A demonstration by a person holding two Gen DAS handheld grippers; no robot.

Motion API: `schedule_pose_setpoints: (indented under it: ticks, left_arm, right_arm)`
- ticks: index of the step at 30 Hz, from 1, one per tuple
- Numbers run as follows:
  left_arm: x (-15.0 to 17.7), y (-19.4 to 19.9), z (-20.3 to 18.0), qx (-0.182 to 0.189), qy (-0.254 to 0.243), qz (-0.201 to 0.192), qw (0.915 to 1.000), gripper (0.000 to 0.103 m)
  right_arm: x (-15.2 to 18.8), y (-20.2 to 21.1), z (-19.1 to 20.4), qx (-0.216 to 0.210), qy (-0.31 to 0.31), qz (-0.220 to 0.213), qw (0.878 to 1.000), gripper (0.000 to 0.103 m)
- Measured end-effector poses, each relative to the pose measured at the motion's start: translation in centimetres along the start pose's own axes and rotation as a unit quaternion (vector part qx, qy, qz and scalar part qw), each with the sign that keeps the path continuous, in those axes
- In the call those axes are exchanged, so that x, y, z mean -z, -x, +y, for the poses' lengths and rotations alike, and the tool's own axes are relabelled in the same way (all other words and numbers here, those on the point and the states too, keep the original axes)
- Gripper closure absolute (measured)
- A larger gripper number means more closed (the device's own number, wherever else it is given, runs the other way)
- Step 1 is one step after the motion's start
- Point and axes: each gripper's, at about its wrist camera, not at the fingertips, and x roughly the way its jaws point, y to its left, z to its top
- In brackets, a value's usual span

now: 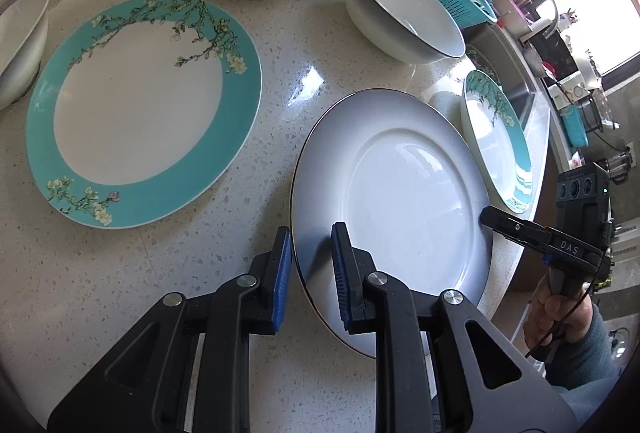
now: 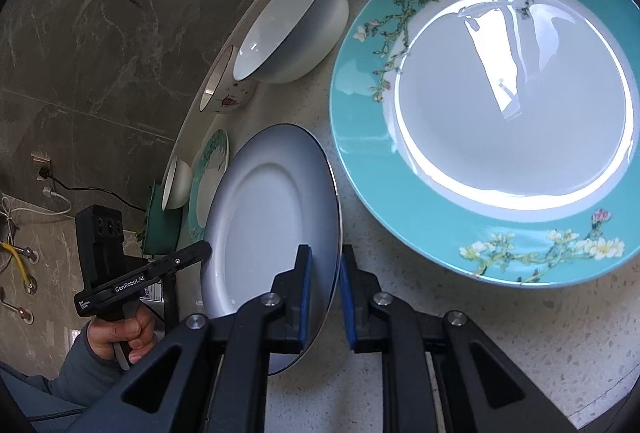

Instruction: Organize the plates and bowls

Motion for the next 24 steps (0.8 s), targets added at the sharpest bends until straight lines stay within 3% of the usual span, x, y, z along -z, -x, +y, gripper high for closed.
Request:
schedule_pose_setpoints:
  ticks: [11, 24]
  left_arm:
    - [3.4, 5.2, 0.3, -0.011, 0.012, -0.039, 0.9991, 0.086]
    - [10.3, 8.9, 3.0, -0.033, 0.061, -0.059, 0.9958, 0.086]
  right_arm:
    - [0.7, 0.9, 3.3, -0.012, 0.046, 0.008, 0.999, 0.085]
    - [3.4, -1.8, 7.1, -0.021, 0.099, 0.061, 0.993, 0.084]
